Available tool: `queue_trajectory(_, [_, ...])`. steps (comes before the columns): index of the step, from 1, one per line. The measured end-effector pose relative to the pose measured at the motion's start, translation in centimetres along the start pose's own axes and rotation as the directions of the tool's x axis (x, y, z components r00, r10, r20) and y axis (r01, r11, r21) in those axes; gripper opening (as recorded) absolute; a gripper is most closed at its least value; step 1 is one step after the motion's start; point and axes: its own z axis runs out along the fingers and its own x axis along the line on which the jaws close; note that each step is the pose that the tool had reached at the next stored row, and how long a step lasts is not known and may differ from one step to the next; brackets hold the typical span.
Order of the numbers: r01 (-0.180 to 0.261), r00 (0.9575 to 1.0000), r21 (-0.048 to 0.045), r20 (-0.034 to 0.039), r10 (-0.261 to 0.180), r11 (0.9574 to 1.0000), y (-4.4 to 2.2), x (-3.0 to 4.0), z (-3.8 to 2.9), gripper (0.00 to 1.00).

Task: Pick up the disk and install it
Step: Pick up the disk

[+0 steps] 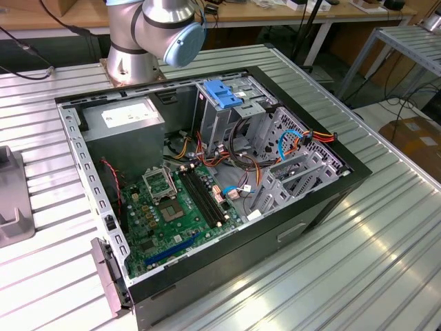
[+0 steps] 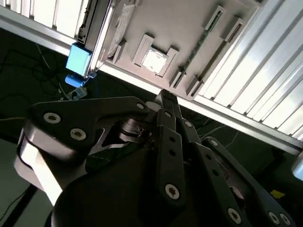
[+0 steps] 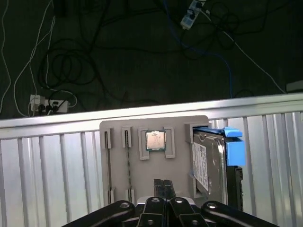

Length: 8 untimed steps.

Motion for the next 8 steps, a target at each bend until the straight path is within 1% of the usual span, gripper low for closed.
queue_trajectory(2, [-0.039,0.9992,0.0009,0.0017,0.039,0.9992,0.00,0.00,0.04,0.10])
queue_trajectory(4, [-0.089,0.9960,0.0020,0.0039,0.089,0.9960,0.00,0.00,0.09,0.10])
queue_trajectory(5, [-0.107,0.9943,0.0023,0.0047,0.107,0.9943,0.00,0.00,0.10,0.10])
queue_trajectory(6, [-0.114,0.9934,0.0024,0.0050,0.114,0.9934,0.00,0.00,0.10,0.10])
queue_trajectory(8, [-0.115,0.9934,0.0025,0.0051,0.115,0.9934,0.00,0.00,0.10,0.10])
